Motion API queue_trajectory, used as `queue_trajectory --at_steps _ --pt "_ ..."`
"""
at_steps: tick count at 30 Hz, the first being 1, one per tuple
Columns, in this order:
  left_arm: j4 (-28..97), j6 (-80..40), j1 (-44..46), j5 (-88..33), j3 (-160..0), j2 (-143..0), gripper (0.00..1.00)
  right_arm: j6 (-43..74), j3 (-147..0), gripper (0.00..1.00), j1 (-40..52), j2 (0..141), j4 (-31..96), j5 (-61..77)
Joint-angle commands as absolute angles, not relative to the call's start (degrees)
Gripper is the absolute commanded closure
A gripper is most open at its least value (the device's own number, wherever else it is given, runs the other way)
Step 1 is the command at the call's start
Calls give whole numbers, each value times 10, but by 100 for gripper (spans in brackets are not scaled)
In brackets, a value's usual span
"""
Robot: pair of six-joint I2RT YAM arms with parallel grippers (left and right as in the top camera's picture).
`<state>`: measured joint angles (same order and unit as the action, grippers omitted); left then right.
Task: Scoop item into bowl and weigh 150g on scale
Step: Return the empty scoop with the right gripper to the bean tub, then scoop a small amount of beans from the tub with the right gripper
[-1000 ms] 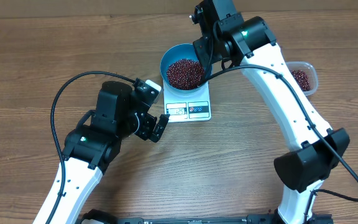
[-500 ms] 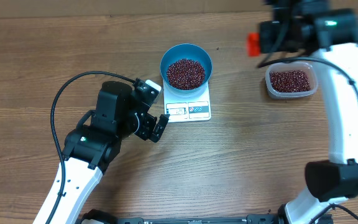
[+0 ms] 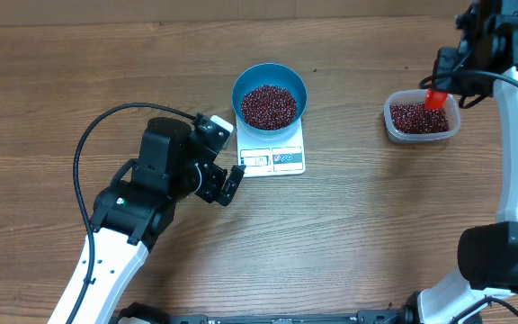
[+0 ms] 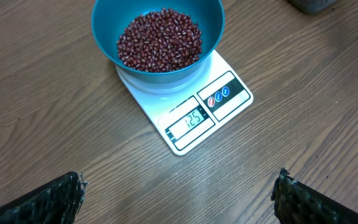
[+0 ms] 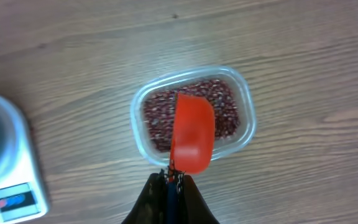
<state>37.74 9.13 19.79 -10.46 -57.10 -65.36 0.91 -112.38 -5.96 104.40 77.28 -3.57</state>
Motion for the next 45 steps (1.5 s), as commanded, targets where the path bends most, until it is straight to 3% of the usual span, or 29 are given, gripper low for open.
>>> queue_trajectory --at_steps 1,10,27,45 --pt "377 86 199 -101 -584 -652 0 18 -1087 96 -59 1037 748 -95" --pt "377 86 199 -101 -584 -653 1 15 -1025 96 -59 1050 676 -117" --pt "377 86 199 -101 -584 -653 0 15 -1023 96 -61 1128 660 -143" --pt "377 86 199 -101 -584 -653 1 15 -1023 96 -61 1161 636 -85"
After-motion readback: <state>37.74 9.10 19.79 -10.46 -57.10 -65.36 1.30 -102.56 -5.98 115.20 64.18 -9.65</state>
